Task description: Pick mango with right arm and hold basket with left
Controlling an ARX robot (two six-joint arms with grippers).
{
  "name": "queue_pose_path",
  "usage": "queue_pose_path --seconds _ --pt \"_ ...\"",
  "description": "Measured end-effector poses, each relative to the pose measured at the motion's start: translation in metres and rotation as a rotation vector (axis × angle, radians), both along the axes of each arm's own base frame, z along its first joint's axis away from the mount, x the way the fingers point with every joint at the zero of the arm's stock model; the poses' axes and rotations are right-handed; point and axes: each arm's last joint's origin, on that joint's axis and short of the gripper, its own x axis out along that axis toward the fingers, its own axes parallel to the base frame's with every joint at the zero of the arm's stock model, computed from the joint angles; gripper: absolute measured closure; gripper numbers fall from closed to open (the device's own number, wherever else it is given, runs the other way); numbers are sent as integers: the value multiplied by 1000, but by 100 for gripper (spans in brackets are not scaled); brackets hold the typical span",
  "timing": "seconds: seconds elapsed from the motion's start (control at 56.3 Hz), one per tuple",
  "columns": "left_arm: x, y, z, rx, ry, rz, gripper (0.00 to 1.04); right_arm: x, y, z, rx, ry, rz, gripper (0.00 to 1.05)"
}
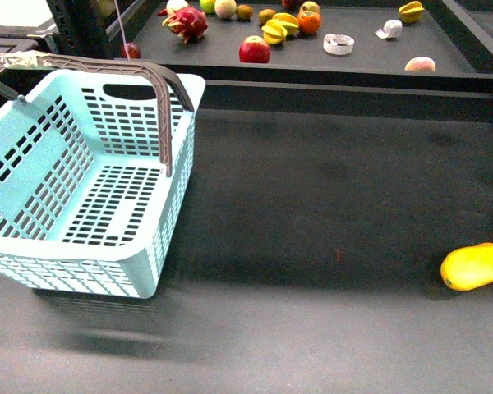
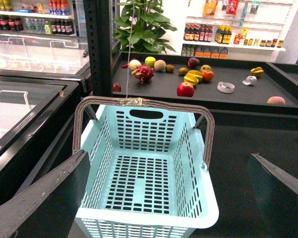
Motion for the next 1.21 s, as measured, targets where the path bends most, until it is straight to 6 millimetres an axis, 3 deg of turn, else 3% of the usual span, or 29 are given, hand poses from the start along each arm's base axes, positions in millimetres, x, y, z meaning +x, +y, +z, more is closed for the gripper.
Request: queue_pose_path --seconds 0.782,0.818,0.96,1.066,1.209 --pt "0 0 0 0 0 2 6 0 0 0 0 0 0 8" --pt "1 0 1 -33 -15 86 6 0 0 0 0 0 0 8" --pt "9 -18 5 -214 -47 319 6 0 0 0 0 0 0 8" --pt "23 -37 6 -265 -2 294 6 0 0 0 0 0 0 8" --pt "55 -57 16 -357 62 246 6 0 0 0 0 0 0 8"
